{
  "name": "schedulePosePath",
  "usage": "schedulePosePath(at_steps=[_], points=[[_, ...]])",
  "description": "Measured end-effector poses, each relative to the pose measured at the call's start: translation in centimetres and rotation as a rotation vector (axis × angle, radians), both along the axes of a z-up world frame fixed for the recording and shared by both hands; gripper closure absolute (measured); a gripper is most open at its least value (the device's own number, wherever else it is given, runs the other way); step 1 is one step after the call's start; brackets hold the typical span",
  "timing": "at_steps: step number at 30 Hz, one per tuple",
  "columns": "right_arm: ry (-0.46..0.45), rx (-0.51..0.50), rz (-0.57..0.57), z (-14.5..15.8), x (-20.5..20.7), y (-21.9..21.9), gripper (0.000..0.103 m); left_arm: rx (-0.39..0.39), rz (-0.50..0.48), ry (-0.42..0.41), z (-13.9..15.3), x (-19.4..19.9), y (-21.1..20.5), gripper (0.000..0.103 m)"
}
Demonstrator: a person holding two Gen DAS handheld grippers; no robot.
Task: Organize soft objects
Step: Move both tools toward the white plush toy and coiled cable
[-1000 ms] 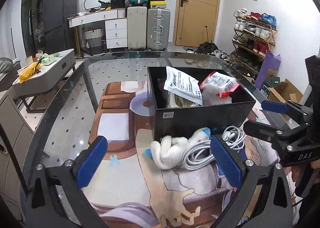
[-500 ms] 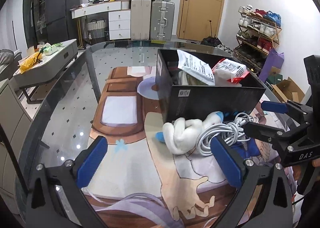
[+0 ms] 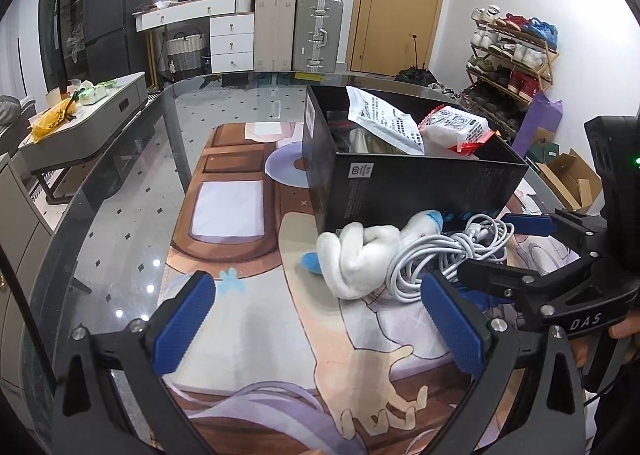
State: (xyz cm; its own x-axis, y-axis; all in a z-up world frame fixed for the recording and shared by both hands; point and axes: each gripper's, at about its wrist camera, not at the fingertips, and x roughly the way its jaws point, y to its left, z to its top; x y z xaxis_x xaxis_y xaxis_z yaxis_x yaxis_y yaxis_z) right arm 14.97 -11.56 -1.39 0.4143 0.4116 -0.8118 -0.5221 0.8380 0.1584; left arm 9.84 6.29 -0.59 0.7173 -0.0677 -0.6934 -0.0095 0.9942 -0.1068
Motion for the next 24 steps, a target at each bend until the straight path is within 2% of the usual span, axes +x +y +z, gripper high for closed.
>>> schedulePosePath(at_steps=[15, 21, 24], points=[[0.009, 0.000, -0.012, -1.0, 0.3, 1.9, 0.001, -0.005, 0.001, 0.011, -0.2, 0.2, -0.1, 0.000], [0.021, 0.035, -0.034, -1.0, 0.5, 1.3, 0.001, 0.008, 0.000, 0.013, -0.2, 0.2, -0.3, 0.000], [0.017, 0.032, -0.036, -1.0, 0.5, 1.3, 0.005, 0.006, -0.001, 0.013, -0.2, 0.2, -0.3, 0.000]])
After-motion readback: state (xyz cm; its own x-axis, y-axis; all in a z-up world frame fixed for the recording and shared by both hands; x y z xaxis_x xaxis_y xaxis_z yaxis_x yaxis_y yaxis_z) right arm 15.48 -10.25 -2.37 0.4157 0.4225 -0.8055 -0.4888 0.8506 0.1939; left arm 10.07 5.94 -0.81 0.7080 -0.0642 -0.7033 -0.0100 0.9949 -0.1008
